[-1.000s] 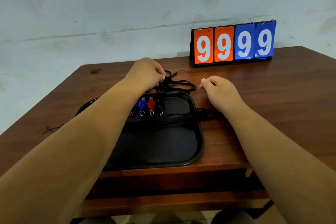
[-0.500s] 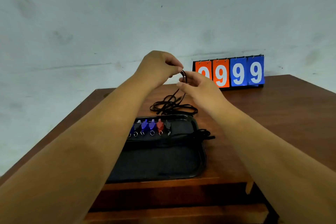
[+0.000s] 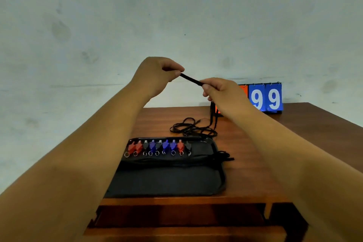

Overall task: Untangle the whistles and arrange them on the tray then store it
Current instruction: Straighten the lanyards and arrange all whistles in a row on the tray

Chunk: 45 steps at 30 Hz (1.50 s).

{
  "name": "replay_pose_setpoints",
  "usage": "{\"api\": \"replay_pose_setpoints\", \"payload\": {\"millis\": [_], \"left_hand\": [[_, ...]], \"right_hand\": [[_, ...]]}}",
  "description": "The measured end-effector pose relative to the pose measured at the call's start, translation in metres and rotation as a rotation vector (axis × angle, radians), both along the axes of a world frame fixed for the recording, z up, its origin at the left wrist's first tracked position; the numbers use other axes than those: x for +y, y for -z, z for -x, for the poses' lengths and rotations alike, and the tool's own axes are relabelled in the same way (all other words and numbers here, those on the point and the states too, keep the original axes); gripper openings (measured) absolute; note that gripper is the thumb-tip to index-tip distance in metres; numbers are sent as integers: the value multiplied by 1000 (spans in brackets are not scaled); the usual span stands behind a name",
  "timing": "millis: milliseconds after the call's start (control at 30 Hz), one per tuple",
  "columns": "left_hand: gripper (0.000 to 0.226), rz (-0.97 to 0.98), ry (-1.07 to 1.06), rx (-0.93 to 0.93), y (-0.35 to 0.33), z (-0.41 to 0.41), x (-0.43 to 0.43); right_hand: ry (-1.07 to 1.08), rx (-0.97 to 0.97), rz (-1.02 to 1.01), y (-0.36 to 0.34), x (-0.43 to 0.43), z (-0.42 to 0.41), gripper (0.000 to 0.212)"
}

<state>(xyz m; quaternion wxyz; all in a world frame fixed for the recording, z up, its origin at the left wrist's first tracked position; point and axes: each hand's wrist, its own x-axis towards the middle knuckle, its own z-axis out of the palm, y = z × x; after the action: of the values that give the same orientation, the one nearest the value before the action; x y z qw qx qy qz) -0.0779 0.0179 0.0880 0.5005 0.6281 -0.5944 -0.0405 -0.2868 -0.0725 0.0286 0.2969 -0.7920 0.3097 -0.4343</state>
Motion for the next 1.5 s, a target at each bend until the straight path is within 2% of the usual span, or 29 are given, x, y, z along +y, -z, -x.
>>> {"api": "replay_pose_setpoints", "payload": {"millis": [267,600,867,967,1067,1300,1500], "left_hand": [[12,106,-96,106,4,-35,39],[10,3,-209,104,43,-80,88],[10,-80,-265,128,100,-102,116],[16,-99,-316,112,123,-111,122],[18,-138,-364,84,143,-116,125],[5,-143,-426,133,186,-122,131],[5,-130,-443,220,208,-124,132]], "right_hand": [[35,175,115,-7,13,23,28],[51,517,227,21,21,48,26],[61,502,145,54,24,53,26],[84,504,125,67,24,53,31],[95,476,84,82,23,52,28],[190,330,-13,123,21,51,12],[241,256,33,149,19,45,15]]}}
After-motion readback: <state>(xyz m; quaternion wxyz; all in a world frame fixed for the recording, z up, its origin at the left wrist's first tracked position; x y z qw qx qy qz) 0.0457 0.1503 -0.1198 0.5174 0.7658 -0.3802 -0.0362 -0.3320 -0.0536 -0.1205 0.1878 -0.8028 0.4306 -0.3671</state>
